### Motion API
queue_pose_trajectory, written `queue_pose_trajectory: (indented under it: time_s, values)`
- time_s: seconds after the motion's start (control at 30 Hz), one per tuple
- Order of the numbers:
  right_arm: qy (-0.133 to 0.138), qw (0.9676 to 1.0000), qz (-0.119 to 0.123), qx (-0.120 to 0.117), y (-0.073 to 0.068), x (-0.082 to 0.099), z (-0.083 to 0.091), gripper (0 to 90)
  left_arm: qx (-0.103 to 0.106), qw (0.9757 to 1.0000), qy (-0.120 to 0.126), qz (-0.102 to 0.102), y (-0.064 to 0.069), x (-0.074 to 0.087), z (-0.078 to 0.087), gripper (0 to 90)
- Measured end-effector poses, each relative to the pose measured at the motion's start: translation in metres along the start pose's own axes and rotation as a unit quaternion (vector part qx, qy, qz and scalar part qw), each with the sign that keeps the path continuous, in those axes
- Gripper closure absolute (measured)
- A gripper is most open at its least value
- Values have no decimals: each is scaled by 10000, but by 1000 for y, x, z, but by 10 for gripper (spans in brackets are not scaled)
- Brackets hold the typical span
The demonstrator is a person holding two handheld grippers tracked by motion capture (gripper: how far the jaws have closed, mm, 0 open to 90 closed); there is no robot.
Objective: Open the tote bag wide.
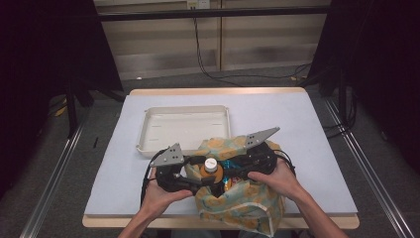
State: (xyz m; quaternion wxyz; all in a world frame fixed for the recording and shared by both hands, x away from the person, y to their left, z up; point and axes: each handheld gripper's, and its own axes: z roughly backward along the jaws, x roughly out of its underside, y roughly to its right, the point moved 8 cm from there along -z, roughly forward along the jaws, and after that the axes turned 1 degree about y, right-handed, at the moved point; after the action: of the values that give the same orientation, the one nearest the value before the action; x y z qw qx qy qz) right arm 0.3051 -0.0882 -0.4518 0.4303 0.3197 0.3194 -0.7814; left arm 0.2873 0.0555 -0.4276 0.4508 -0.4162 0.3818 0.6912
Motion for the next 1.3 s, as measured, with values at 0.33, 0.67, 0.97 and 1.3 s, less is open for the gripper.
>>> queue_pose_trajectory:
  time_s: [0.33, 0.67, 0.97, 1.3]
  values:
    - [94, 9999, 109, 63, -4, -1, 7, 887, -32, 10000, 45, 24, 0, -1, 4, 250]
    - [623, 9979, 101, 152, -10, -16, 36, 900, -31, 9999, 168, -13, 2, -7, 6, 215]
    - [1086, 9939, 99, 165, -15, -30, 63, 900, -12, 9998, 185, -82, 7, -11, 7, 212]
    - [1621, 9864, 84, 251, -19, -47, 86, 900, -35, 9994, 310, -167, 14, -19, 10, 212]
